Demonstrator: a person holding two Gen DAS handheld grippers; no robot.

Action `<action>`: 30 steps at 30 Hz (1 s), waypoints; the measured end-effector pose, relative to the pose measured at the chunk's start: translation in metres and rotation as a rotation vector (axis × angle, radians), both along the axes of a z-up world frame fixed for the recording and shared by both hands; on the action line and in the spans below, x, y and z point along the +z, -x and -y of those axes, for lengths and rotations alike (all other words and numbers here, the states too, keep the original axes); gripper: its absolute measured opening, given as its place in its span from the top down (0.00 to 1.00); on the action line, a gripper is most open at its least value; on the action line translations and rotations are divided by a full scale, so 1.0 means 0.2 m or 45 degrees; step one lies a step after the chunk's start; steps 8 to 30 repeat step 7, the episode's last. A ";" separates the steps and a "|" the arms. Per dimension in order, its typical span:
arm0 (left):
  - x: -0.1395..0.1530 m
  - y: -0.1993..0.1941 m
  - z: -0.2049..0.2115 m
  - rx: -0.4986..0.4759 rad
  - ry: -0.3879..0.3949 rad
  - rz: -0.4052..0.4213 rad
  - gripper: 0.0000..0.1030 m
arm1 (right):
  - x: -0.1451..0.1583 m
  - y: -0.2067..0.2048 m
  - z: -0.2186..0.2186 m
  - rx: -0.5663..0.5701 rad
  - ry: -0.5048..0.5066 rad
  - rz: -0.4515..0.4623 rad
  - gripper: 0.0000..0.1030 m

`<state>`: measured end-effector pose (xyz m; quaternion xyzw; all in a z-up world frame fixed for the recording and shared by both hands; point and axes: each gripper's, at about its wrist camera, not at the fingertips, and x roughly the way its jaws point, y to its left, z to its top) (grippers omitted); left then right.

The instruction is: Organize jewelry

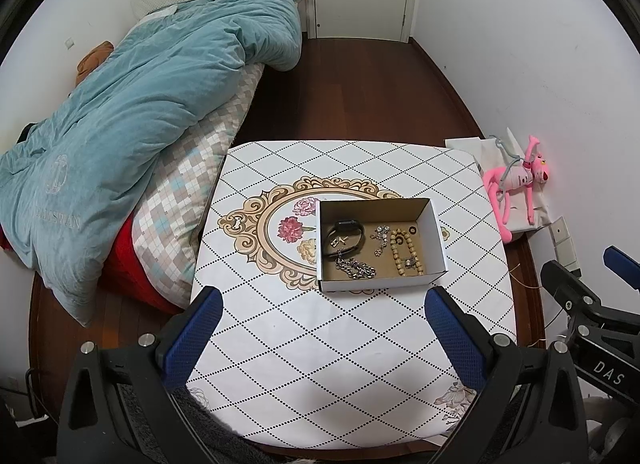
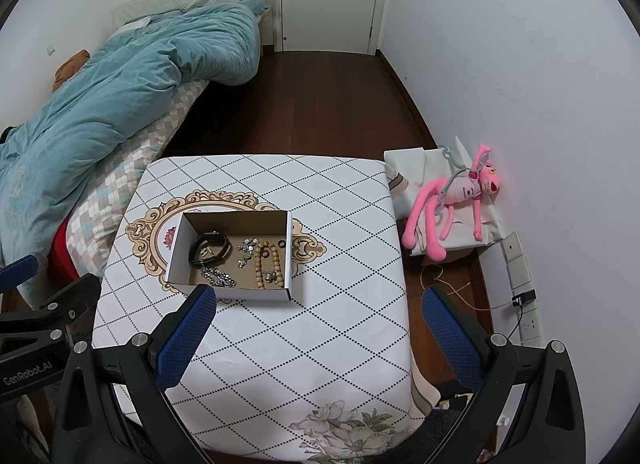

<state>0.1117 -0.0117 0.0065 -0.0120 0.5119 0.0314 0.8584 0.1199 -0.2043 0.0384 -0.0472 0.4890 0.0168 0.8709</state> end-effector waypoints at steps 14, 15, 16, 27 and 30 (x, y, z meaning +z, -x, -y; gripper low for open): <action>0.00 0.00 0.01 0.007 0.000 0.005 0.00 | 0.00 0.00 0.00 0.000 0.001 -0.002 0.00; 0.00 0.00 0.01 0.007 0.000 0.005 0.00 | 0.00 0.00 0.00 0.000 0.001 -0.002 0.00; 0.00 0.00 0.01 0.007 0.000 0.005 0.00 | 0.00 0.00 0.00 0.000 0.001 -0.002 0.00; 0.00 0.00 0.01 0.007 0.000 0.005 0.00 | 0.00 0.00 0.00 0.000 0.001 -0.002 0.00; 0.00 0.00 0.01 0.007 0.000 0.005 0.00 | 0.00 0.00 0.00 0.000 0.001 -0.002 0.00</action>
